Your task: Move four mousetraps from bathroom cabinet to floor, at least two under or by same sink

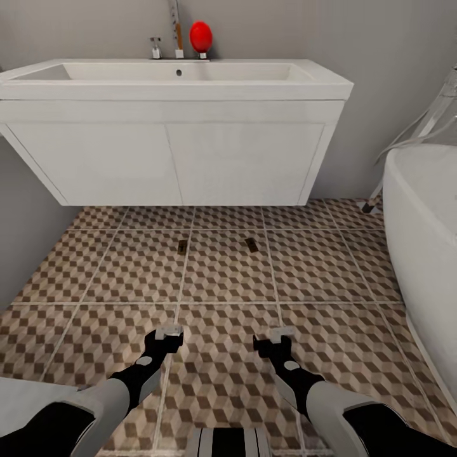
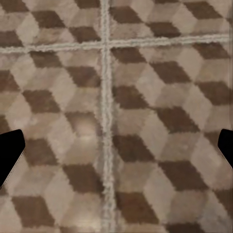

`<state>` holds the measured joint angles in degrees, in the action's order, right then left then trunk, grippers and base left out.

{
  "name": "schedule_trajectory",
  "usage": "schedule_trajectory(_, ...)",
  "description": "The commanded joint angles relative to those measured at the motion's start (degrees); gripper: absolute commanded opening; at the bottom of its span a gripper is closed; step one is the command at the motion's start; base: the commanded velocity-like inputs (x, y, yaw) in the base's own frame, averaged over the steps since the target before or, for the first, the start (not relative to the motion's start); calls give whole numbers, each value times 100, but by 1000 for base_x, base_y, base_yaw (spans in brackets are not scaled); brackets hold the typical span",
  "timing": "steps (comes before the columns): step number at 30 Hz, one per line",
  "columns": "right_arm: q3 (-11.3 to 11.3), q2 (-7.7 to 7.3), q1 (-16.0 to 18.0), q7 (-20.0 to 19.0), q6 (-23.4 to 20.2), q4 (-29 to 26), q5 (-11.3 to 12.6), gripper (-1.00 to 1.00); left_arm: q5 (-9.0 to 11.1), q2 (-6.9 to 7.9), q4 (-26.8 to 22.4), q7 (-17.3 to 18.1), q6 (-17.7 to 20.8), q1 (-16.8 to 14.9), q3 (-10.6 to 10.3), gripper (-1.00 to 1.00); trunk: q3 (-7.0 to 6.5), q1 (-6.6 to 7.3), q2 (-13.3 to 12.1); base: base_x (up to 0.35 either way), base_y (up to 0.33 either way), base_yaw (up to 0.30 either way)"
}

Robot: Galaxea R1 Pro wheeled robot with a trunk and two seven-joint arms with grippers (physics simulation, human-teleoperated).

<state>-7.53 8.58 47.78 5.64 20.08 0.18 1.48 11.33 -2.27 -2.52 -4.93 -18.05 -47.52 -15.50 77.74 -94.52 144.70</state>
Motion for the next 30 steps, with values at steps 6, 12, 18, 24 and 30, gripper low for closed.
schedule_trajectory(6, -47, 3, 3, 33, 13, 118, 11, 100, 45, -6, 6, -9, -13, -3, -51, 100, -130, 16, -7, 0, 0, 0)
schedule_trajectory(12, -47, 2, 14, 37, 13, 154, 10, 100, 45, -15, 12, -1, -8, -3, -51, 100, -263, 32, -15, 0, 0, 0)
schedule_trajectory(18, -47, -9, 40, 36, 19, 164, 4, 100, 45, -12, 14, 1, -6, -3, -50, 100, -396, 47, -23, 0, 0, 0)
schedule_trajectory(24, -47, -11, 45, 26, 21, 166, 2, 100, 45, -11, 13, 1, -6, -3, -50, 100, -529, 63, -31, 0, 0, 0)
schedule_trajectory(30, -50, -26, 48, 23, 22, 166, 1, 100, 45, -10, 3, 1, -6, -3, -49, 100, -662, 78, -39, 0, 0, 0)
